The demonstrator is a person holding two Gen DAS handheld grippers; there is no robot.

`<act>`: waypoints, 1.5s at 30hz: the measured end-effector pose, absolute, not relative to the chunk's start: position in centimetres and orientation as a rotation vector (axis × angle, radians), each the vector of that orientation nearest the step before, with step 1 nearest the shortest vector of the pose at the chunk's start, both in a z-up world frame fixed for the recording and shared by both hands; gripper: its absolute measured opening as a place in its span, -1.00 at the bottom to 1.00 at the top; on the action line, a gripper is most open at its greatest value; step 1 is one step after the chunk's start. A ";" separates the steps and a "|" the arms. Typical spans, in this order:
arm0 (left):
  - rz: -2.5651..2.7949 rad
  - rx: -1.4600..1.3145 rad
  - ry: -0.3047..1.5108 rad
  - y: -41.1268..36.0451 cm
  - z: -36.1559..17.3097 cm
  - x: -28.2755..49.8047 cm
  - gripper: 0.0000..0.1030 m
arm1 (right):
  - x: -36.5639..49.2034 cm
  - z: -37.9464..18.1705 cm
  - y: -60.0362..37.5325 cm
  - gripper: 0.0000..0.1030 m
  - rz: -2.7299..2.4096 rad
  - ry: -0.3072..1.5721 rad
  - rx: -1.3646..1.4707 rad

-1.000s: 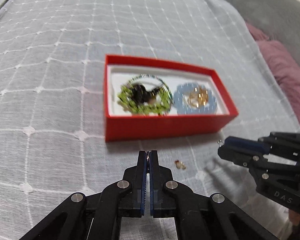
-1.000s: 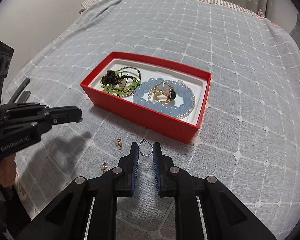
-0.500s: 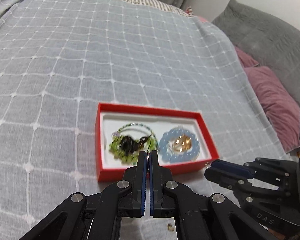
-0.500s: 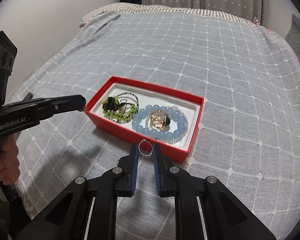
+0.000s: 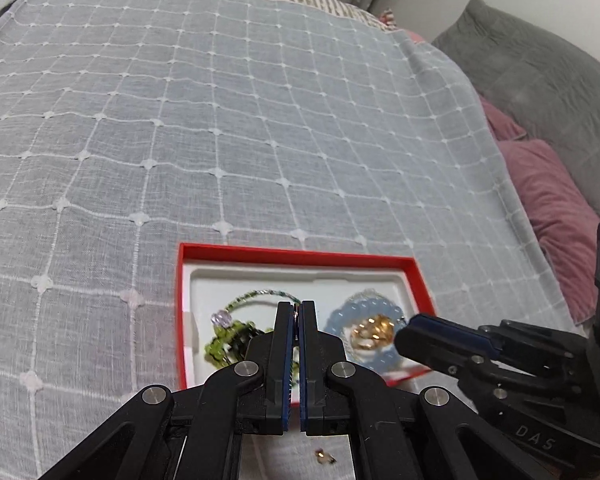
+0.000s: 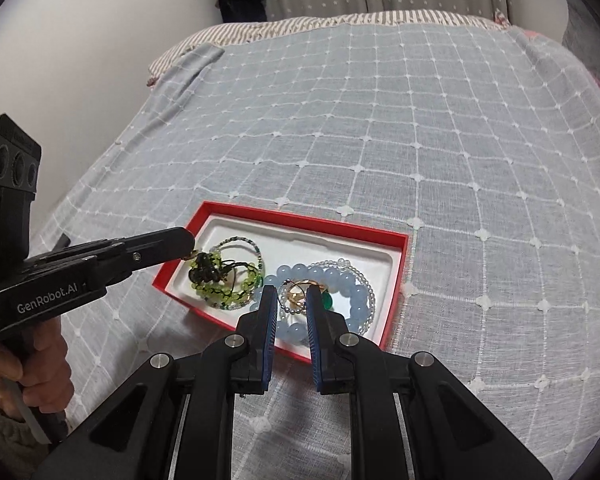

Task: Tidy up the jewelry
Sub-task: 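Carry the earring in the left gripper while the right gripper carries the silver ring to the box, then lower both items into the red box and open both grippers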

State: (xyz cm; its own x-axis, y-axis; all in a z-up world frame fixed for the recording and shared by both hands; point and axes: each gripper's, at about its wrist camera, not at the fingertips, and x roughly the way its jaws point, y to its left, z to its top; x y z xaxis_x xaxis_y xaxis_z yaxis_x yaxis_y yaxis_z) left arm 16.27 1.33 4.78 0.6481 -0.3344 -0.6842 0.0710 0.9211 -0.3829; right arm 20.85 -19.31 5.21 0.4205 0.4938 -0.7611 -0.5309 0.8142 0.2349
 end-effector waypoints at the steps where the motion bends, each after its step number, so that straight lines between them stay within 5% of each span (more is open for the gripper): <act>1: -0.230 -0.335 0.843 1.4 4.6 16.4 -1.00 | 21.1 5.1 -19.3 -0.70 0.645 0.943 -0.036; 25: -0.192 -0.302 0.856 1.2 3.5 17.5 -0.99 | 22.0 4.9 -19.2 -0.58 0.651 0.951 0.031; 30: -0.191 -0.312 0.840 1.5 3.9 17.3 -0.54 | 22.1 5.0 -19.3 -0.57 0.637 0.948 0.032; 41: -0.159 -0.285 0.811 1.7 5.1 15.4 -0.50 | 20.8 6.0 -20.0 -0.57 0.610 0.925 0.015; 45: -0.146 -0.251 0.802 1.4 5.5 13.8 -0.34 | 20.2 6.2 -20.3 -0.56 0.602 0.927 0.023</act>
